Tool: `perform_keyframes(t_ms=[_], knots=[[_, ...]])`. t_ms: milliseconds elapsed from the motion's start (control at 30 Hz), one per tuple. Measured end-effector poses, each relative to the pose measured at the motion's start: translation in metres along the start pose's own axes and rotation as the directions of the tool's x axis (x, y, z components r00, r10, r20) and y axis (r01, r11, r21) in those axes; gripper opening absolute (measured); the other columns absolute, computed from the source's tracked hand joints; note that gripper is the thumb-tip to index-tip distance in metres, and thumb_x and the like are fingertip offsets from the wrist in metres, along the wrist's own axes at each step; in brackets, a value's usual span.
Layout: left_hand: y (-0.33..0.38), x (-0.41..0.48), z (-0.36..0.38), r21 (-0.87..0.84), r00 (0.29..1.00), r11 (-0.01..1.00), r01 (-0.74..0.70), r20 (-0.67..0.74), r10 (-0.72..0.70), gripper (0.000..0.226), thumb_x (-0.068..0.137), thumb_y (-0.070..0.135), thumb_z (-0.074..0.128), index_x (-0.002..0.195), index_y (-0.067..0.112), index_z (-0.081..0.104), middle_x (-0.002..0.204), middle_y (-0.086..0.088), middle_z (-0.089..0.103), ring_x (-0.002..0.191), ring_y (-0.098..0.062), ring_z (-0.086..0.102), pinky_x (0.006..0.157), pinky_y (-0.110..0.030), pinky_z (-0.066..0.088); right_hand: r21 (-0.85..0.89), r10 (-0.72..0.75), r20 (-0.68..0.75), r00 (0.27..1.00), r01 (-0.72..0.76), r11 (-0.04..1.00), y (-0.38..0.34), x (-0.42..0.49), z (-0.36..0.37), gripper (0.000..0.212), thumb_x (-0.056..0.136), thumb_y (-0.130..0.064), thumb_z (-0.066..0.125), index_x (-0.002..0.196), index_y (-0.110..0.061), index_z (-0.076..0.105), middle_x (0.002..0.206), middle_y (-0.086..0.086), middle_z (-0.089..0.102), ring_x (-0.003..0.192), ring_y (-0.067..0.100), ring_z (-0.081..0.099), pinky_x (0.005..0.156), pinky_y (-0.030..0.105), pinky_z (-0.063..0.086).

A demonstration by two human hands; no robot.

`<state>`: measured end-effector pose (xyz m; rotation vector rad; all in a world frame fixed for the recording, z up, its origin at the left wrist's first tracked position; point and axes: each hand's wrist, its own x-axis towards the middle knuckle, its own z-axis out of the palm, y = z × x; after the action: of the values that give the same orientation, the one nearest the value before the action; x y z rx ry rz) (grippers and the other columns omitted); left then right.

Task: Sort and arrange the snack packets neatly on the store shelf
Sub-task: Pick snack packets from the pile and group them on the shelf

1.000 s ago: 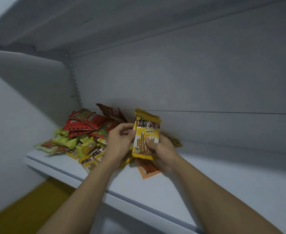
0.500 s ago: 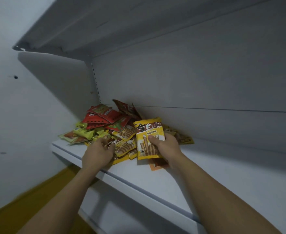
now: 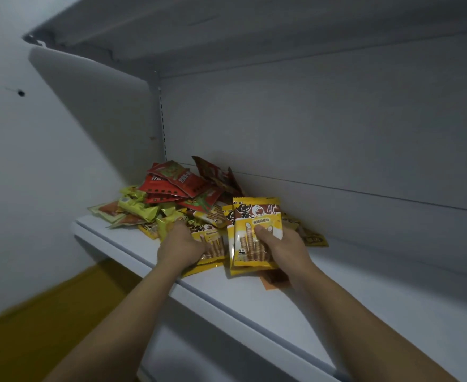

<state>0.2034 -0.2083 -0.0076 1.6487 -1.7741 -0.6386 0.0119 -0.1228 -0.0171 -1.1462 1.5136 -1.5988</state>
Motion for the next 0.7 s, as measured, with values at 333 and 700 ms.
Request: perform_keyframes(t_ms=[333,700], knots=[[-0.015,-0.006,-0.009,-0.429,0.985,0.892,-0.143,-0.146,0.088,0.043,0.089,0.005,0.068,0.13,0.012,0.057,0.095,0.0,0.065,0.076,-0.015,0.061,0.06,-0.027,0.048,0.066,0.021,0.004,1.0,-0.021,0.998,-0.002,-0.002,-0.001,0.02,0.091,-0.04,0.067,0.094,-0.022,0.073,0.084,-0.012,0.077,0.08,0.011,0.073,0.071,0.027,0.053],[0.026,-0.046,0.03,-0.742,0.96,0.632,-0.223,-0.056,0.273,0.026,0.092,-0.001,0.063,0.112,0.015,0.063,0.077,0.0,0.058,0.076,-0.021,0.066,0.07,-0.039,0.057,0.327,0.029,0.003,1.0,-0.029,0.945,-0.01,-0.008,0.003,0.027,0.094,-0.034,0.065,0.115,-0.017,0.068,0.105,0.005,0.076,0.097,0.026,0.073,0.088,0.044,0.057]])
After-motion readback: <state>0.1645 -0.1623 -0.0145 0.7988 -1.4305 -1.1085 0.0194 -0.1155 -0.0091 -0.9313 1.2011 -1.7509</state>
